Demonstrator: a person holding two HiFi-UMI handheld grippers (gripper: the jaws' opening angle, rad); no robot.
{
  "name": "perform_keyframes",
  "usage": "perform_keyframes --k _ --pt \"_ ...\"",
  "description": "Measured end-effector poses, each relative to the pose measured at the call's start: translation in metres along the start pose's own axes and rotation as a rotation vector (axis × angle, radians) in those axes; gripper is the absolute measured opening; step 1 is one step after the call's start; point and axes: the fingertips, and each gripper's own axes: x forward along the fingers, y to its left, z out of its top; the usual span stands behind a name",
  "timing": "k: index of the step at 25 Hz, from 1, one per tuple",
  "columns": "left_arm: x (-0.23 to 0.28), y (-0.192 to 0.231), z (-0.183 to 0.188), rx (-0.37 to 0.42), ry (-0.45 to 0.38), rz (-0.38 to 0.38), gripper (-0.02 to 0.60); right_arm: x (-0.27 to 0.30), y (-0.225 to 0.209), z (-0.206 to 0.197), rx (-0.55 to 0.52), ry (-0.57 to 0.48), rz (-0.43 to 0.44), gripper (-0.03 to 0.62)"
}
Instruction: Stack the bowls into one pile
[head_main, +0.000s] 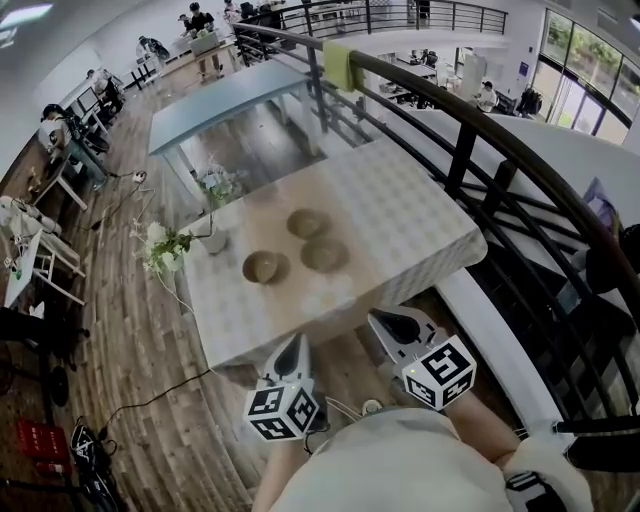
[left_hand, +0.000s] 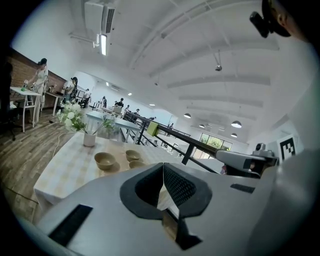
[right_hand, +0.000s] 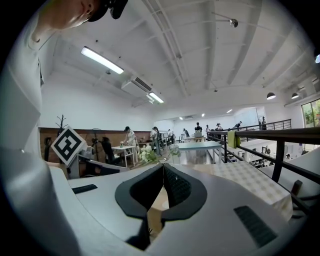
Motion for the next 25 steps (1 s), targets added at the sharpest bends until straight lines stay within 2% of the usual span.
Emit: perform_keyframes --k 8,17,25 --pt "0.021 0.003 -0.001 -0.010 0.020 0.038 0.005 0.016 -0.025 -0.007 0.024 0.021 0.023 0.002" --pt "0.045 0.032 -0.001 -0.043 0.038 0.093 0.005 0.045 -0.044 -0.013 0.035 0.053 0.041 0.002" --pt "0.077 0.058 0.019 -0.034 0.043 0.106 0.005 0.088 -0.071 -0.005 0.041 0.062 0.017 0.002"
